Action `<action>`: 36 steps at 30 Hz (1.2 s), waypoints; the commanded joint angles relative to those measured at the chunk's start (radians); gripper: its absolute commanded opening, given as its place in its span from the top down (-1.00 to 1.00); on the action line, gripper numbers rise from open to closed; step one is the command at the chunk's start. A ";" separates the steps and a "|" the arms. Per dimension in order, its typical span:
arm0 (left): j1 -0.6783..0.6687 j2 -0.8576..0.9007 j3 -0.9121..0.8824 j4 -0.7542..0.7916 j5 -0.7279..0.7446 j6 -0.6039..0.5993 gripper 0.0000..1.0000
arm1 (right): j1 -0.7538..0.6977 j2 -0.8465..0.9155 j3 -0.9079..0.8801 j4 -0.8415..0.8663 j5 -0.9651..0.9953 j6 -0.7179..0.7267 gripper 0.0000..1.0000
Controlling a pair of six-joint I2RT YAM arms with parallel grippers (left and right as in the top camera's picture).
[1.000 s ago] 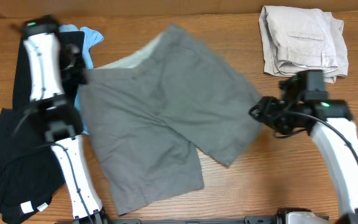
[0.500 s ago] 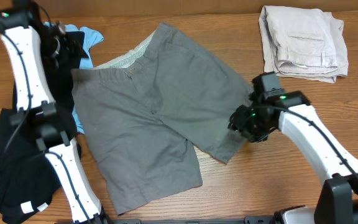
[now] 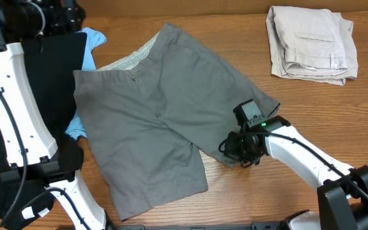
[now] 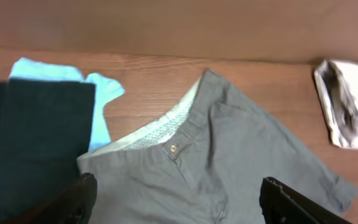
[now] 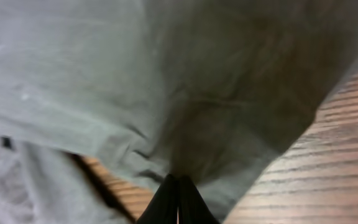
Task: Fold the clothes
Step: 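Grasp the right leg hem of the grey shorts with the right gripper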
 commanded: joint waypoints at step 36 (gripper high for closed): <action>-0.140 0.074 -0.017 0.043 0.006 0.131 -0.79 | -0.464 0.235 -0.064 0.280 0.053 -0.159 0.92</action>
